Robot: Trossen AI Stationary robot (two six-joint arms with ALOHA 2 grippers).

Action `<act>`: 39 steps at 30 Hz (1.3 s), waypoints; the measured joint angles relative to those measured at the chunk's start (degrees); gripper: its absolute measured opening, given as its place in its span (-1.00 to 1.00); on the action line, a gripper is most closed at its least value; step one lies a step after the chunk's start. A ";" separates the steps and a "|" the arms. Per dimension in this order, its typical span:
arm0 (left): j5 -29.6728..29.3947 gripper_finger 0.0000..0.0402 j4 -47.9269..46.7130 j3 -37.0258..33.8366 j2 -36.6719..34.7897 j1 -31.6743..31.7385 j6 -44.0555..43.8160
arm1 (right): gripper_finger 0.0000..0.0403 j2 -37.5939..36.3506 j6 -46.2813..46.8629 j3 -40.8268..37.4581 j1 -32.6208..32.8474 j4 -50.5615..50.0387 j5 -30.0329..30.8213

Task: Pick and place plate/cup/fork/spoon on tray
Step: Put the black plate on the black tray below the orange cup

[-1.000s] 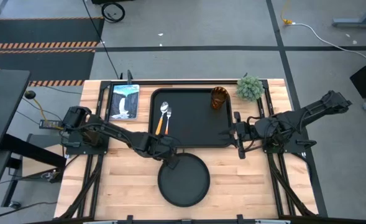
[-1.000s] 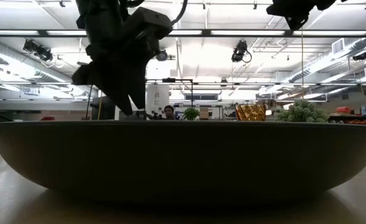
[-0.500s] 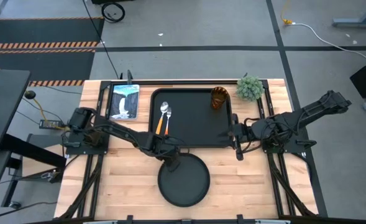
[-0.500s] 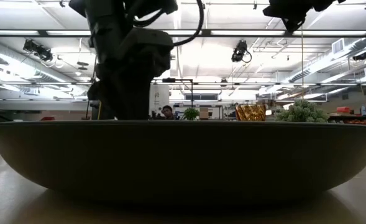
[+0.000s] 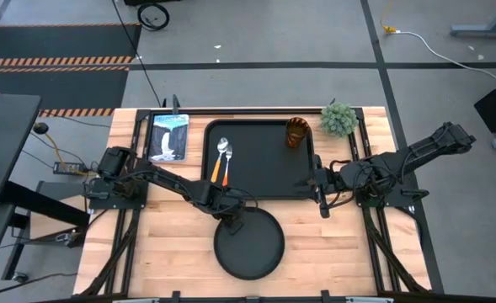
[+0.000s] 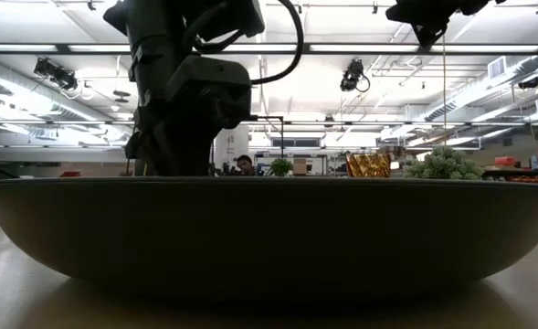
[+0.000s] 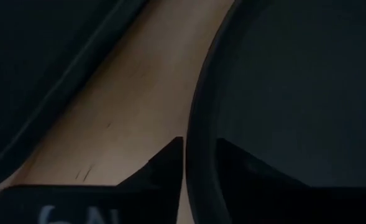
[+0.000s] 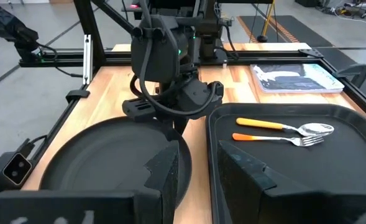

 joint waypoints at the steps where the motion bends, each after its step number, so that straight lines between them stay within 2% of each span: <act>1: 0.00 -0.54 -0.07 0.00 0.00 0.00 -0.43 | -0.42 0.00 0.00 0.00 0.00 -0.02 -0.09; 8: 0.41 -0.90 -0.30 0.00 -0.07 0.76 -5.60 | -0.42 0.00 -0.08 0.00 0.00 -0.58 -0.62; 10: 0.52 -0.94 0.27 0.00 -0.11 1.20 -7.30 | -0.42 -0.21 -0.15 0.00 0.00 -1.27 -0.76; 19: 6.24 -0.93 3.15 0.00 -2.65 6.09 -8.91 | -0.42 -3.45 -0.03 0.00 0.00 -5.11 -1.24; 27: 6.20 -0.93 2.91 2.57 -4.22 14.01 -4.12 | -0.42 -3.89 -0.03 0.02 0.00 -5.67 -1.16; 34: 6.06 -0.94 -1.18 6.31 -3.64 24.19 2.41 | -0.42 -3.89 -0.43 0.00 0.00 -5.67 -0.96; 39: 2.45 -0.94 -0.20 6.40 -1.97 29.31 4.98 | -0.42 -3.89 -1.02 0.00 0.00 -5.50 -0.96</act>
